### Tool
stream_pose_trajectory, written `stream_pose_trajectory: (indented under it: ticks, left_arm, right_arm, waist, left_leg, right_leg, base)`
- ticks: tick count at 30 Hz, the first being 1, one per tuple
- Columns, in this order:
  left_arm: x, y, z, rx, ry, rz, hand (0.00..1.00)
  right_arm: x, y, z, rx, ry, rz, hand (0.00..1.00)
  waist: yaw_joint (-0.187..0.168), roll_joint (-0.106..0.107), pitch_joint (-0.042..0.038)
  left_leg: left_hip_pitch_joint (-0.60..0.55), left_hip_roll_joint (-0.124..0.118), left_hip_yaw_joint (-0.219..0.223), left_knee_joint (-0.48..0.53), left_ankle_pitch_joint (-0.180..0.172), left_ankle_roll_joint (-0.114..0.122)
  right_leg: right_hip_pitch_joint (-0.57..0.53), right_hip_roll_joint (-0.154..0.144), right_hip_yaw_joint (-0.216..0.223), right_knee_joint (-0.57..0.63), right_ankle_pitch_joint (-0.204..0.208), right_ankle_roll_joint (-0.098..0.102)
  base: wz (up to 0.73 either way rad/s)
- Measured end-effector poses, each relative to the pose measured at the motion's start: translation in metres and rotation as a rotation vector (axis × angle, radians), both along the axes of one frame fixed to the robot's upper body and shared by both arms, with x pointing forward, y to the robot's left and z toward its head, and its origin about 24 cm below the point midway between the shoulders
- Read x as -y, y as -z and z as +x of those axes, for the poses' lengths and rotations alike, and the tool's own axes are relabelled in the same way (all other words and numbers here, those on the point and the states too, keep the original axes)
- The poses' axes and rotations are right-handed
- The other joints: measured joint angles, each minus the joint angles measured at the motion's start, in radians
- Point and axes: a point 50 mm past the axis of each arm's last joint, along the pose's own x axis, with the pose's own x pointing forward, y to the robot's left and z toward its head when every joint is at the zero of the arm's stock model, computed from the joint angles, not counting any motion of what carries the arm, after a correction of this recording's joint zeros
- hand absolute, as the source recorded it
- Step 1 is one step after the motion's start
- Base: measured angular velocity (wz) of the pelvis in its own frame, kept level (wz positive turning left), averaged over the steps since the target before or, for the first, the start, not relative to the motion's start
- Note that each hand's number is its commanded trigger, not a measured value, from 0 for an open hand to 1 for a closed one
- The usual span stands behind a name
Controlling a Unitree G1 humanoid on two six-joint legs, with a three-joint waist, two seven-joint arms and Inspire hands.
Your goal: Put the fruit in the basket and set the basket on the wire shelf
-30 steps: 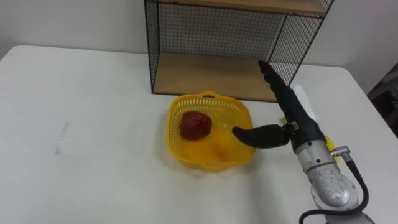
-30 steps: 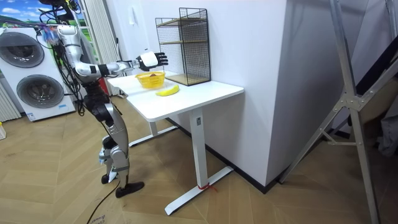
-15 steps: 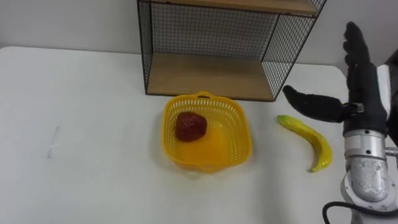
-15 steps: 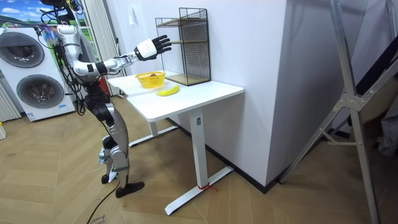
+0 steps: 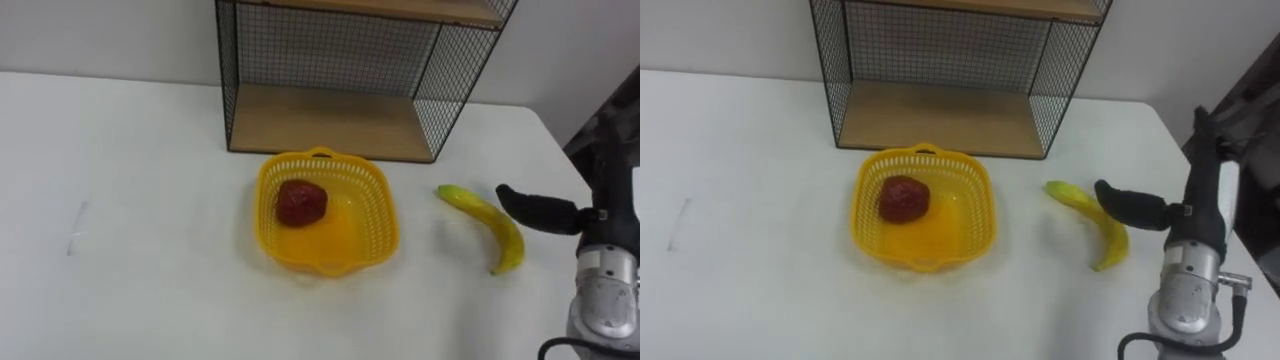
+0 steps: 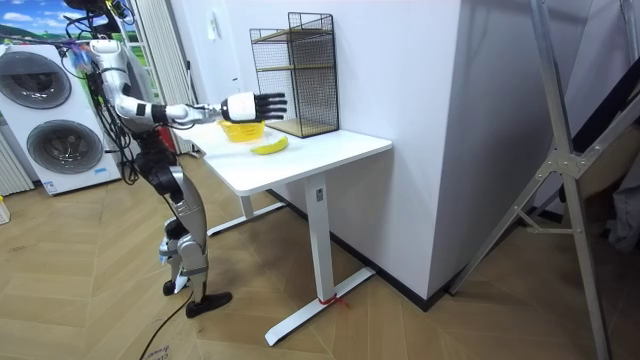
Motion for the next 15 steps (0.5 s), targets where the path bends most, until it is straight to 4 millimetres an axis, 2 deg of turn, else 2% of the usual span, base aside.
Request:
stream_pose_trajectory:
  ticks: [5,10,15]
  left_arm:
    - [-0.001,0.000,-0.001,-0.010,0.001,0.004,0.00]
    - [-0.001,-0.001,0.001,-0.009,0.006,0.009,0.00]
    - [-0.002,-0.002,0.005,0.008,0.011,0.012,0.00]
  right_arm:
    - [0.012,0.006,0.007,-0.081,-0.020,0.000,0.00]
    - [0.013,0.019,0.009,-0.164,-0.070,0.027,0.00]
    - [0.013,0.032,0.010,-0.263,-0.127,0.080,0.00]
  waist:
    - [0.005,0.005,-0.0017]
    - [0.012,0.003,-0.0021]
    - [0.027,-0.005,0.0027]
  left_leg:
    - [0.005,0.000,0.002,0.000,0.000,0.000]
    - [0.008,0.000,0.003,0.004,0.002,0.000]
    - [0.007,0.000,0.003,0.003,0.004,-0.001]
  right_leg:
    - [0.001,0.001,-0.001,0.002,0.000,0.000]
    - [0.003,0.000,-0.001,0.003,0.000,0.000]
    - [0.002,-0.001,-0.002,0.003,0.000,-0.001]
  base:
    - [0.00]
    - [0.00]
    - [0.00]
